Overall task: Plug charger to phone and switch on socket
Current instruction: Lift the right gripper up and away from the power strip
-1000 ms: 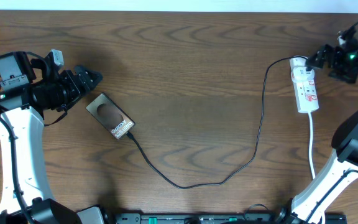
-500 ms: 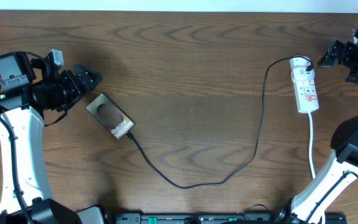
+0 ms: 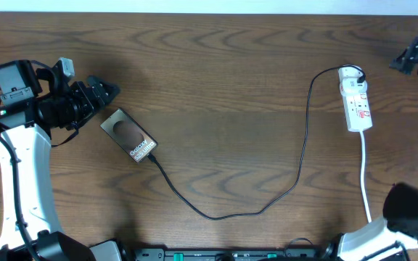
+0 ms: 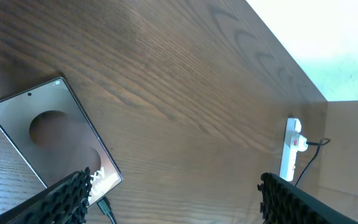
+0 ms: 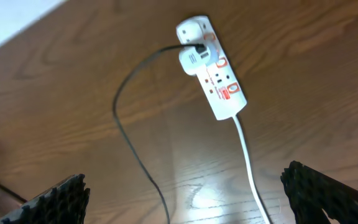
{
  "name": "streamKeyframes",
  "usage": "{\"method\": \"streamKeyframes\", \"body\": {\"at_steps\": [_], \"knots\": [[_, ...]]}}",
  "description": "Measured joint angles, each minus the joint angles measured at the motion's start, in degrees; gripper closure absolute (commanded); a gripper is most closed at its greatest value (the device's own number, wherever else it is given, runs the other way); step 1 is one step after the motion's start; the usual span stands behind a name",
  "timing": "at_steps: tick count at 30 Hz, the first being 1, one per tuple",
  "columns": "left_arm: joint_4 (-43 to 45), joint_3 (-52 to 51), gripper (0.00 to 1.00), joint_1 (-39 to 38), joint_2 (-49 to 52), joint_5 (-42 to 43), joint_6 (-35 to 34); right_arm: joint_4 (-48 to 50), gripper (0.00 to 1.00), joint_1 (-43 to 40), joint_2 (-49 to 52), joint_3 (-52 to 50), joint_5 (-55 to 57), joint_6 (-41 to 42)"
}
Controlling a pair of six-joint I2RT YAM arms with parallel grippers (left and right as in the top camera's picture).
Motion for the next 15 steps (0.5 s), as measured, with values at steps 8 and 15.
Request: {"method": "streamKeyframes", "body": {"at_steps": [8, 15], "knots": [[0.02, 0.00, 0.15, 0.00, 0.00, 0.00, 0.00, -0.15, 0.01, 0.00, -3.23, 0.02, 0.07, 0.46], [0.02, 0.00, 0.15, 0.00, 0.00, 0.00, 0.00, -0.15, 0.01, 0.00, -3.19, 0.02, 0.09, 0.48]]}}
